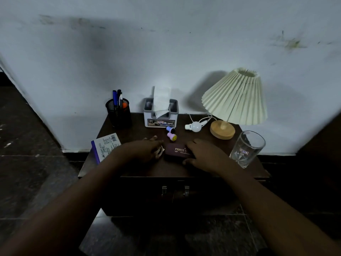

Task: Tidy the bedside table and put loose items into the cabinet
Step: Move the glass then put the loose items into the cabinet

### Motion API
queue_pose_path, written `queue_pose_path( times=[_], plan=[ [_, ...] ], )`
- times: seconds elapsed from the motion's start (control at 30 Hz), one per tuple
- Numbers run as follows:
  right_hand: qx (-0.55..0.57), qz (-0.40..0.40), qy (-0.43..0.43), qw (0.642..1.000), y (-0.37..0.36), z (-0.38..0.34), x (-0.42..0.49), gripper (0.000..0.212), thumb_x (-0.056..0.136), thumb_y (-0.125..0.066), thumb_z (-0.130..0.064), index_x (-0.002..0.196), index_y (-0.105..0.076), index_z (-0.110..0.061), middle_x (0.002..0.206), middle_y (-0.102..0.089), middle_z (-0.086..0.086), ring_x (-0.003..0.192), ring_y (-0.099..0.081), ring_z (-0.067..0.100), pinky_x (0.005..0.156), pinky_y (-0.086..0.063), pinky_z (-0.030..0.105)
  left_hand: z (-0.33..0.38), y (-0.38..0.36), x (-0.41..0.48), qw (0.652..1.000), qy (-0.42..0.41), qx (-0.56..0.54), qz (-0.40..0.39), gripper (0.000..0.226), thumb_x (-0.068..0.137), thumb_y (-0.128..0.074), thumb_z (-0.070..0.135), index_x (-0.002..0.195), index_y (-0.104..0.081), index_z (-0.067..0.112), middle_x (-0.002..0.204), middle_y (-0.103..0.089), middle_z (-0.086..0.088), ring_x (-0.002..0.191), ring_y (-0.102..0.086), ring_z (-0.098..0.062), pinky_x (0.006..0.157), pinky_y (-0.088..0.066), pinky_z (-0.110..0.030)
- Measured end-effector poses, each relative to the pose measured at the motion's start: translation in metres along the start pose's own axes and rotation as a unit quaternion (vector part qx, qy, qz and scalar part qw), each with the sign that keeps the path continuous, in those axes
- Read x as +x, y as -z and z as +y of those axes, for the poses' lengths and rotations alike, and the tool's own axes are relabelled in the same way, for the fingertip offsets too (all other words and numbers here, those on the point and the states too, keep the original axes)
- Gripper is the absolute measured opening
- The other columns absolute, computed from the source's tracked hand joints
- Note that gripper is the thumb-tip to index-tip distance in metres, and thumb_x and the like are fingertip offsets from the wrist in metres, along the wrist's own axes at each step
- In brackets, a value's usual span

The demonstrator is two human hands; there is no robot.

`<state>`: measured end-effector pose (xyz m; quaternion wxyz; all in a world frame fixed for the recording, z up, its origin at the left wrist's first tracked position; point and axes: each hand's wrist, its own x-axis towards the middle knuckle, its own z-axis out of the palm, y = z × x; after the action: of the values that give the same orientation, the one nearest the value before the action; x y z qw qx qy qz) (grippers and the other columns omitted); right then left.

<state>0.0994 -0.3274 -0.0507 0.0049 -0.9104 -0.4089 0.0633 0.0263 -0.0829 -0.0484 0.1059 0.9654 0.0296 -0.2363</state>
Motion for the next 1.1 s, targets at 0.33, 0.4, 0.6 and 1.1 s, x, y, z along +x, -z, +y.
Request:
queue_pose_path(
  times=[0.33,0.4,0.6,1.1],
  plan=[
    [0.061,0.129,-0.13,0.981,0.01,0.019,0.05,0.057,0.1,-0.053,-0.02,0.155,-0.037,-0.017,0.162,-0.03,0.013,0.133,-0.047,0.047,0.103,-0.047,0.051,-0.005,0.023,-0.011,0.991,-0.038,-0.057,0.116,0.058,0.109,-0.047,0.04,0.162,-0.03,0.022,0.167,-0.033,-0.013,0.15,-0.039,-0.031,0.118,-0.035,-0.039],
    [0.069,0.103,-0.143,0.982,0.008,0.023,0.064,0.069,0.097,-0.054,-0.014,0.161,-0.028,-0.02,0.169,-0.02,0.01,0.144,-0.035,0.048,0.111,-0.042,0.054,-0.004,0.023,-0.011,0.98,-0.033,-0.074,0.181,0.05,0.109,-0.048,0.036,0.156,-0.044,0.017,0.158,-0.049,-0.011,0.141,-0.049,-0.027,0.114,-0.041,-0.038],
    [0.044,0.099,-0.133,0.985,0.0,0.029,0.079,0.026,0.098,-0.059,-0.031,0.12,-0.058,-0.015,0.125,-0.056,0.016,0.117,-0.055,0.043,0.089,-0.049,0.047,-0.016,0.026,-0.009,0.957,-0.017,-0.103,0.272,0.039,0.104,-0.058,0.029,0.141,-0.062,0.02,0.134,-0.068,-0.005,0.111,-0.064,-0.018,0.09,-0.049,-0.031],
    [0.303,0.096,0.009,0.948,0.029,0.002,0.083,0.03,0.099,-0.055,-0.013,0.117,-0.077,-0.02,0.122,-0.074,-0.004,0.099,-0.07,0.007,0.081,-0.048,0.01,0.057,0.023,0.052,0.953,0.04,-0.16,0.252,0.032,0.094,-0.058,0.039,0.112,-0.068,0.015,0.11,-0.072,-0.007,0.102,-0.069,-0.028,0.09,-0.058,-0.045]
  ],
)
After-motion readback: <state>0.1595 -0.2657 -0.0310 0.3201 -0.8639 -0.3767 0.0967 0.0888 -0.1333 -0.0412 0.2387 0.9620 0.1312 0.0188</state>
